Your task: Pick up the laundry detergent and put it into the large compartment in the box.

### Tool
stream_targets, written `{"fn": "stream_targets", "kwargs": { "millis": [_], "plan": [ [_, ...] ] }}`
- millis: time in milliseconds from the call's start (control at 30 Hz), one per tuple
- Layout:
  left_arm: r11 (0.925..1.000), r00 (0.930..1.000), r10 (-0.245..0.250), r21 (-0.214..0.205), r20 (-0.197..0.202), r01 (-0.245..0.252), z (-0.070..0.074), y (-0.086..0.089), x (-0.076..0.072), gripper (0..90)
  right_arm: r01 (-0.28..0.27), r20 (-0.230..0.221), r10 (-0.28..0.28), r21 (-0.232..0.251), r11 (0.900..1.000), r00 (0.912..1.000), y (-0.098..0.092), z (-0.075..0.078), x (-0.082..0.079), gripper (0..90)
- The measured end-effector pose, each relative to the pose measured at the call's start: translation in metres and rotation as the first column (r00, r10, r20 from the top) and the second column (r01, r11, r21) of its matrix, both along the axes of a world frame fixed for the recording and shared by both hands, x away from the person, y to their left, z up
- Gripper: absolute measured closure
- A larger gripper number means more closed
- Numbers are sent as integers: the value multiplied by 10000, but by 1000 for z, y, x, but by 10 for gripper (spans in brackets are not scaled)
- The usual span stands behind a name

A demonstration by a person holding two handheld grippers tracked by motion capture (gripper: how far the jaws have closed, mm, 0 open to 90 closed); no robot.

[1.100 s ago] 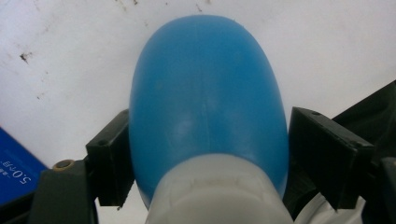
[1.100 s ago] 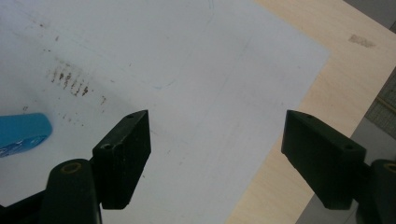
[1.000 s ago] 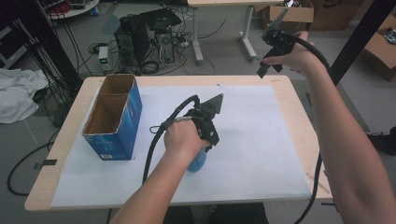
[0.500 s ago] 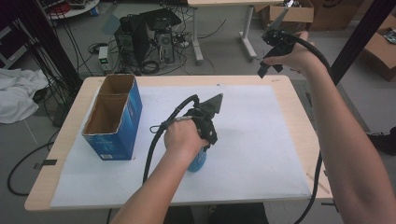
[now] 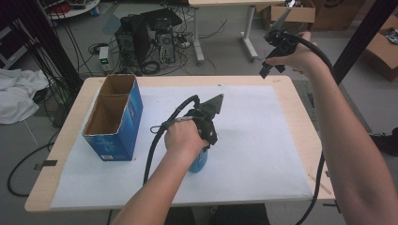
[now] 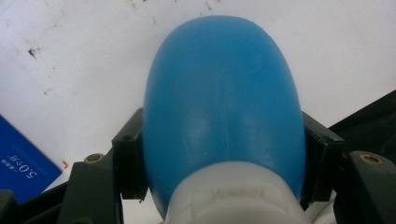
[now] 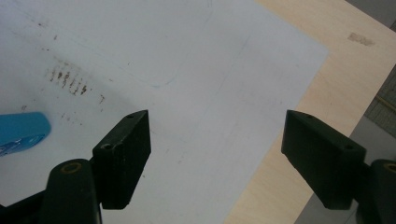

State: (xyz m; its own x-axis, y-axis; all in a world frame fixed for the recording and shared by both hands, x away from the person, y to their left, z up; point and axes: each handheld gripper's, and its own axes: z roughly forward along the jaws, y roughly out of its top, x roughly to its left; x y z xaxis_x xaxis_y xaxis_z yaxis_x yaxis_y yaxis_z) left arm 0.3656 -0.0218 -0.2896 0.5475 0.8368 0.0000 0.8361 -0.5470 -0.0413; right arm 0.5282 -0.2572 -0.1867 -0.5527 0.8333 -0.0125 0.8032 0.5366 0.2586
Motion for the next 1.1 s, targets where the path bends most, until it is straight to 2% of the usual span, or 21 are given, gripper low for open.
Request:
{"fn": "stream_targets", "kwargs": {
  "millis": [400, 800, 967, 1100],
  "plan": [
    [10000, 9999, 42, 30, -115, -41, 1, 1, 1, 367, -44, -16, 44, 2, 10000, 10000, 1, -1, 0, 243],
    [9998, 9998, -174, -12, 9, 174, 2, 2, 2, 375, -39, -2, 39, 26, 10000, 10000, 0, -1, -1, 243],
    [9996, 9997, -261, -65, 32, 261, 9, 1, 3, 377, -22, 1, 22, 28, 10000, 10000, 0, 0, 0, 245],
    [9993, 9996, -278, -237, 89, 281, 26, 3, 5, 377, 12, 31, -12, 28, 10000, 10000, -2, 1, 0, 245]
  ]
}}
